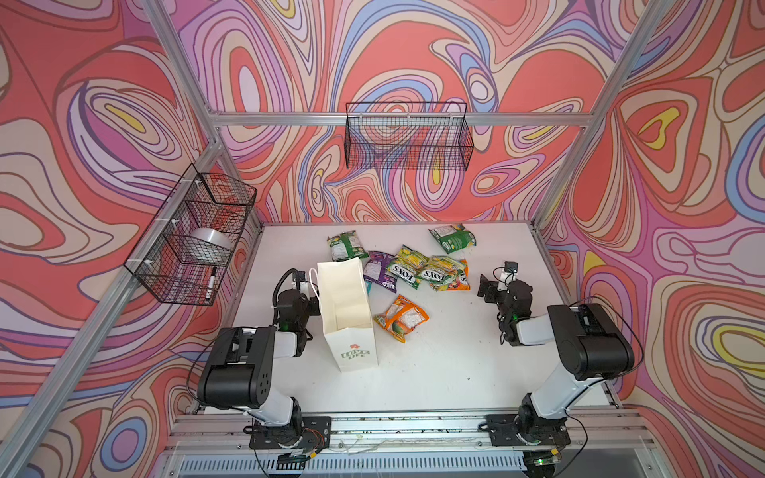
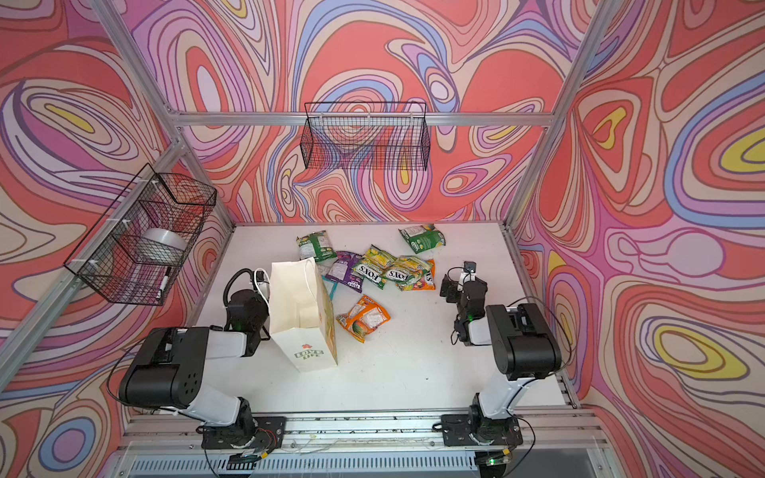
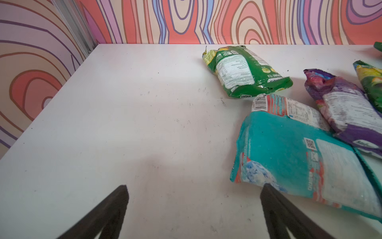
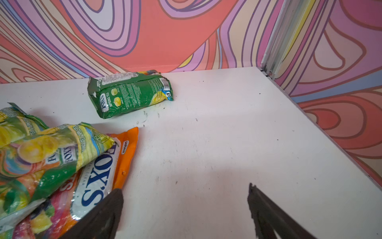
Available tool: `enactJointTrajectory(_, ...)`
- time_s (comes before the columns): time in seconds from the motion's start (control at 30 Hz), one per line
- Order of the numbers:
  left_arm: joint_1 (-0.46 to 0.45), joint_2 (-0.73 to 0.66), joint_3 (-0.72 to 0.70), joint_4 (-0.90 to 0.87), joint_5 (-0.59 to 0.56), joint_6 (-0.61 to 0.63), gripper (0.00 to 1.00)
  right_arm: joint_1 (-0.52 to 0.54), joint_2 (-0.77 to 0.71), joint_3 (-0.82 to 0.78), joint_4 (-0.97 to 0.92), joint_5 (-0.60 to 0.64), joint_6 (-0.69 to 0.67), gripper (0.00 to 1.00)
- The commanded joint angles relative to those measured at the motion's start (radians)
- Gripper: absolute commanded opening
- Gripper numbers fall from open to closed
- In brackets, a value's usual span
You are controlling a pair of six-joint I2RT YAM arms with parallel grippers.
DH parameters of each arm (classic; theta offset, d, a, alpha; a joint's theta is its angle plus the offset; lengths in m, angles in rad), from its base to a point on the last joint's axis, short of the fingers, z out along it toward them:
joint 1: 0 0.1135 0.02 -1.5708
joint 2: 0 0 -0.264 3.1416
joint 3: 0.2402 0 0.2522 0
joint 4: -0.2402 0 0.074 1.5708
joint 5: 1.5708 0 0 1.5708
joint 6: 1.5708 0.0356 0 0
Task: Place the snacks into the paper bag
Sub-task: Pick up the paper bag at the center of the table.
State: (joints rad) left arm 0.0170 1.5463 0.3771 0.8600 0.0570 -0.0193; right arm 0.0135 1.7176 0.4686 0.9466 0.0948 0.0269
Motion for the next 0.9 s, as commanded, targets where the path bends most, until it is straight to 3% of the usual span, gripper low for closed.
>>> enactJointTrajectory(0.0,0.005,-0.006,0.004,0.013,0.015,-0.002,1.00,-0.004,0.005,0.007,0.000,-0.006,-0.001,0.98)
enactJointTrajectory(0.87,0.005,-0.008,0.000,0.020,0.006,-0.006,1.00,-0.004,0.004,0.004,0.001,-0.008,0.001,0.98)
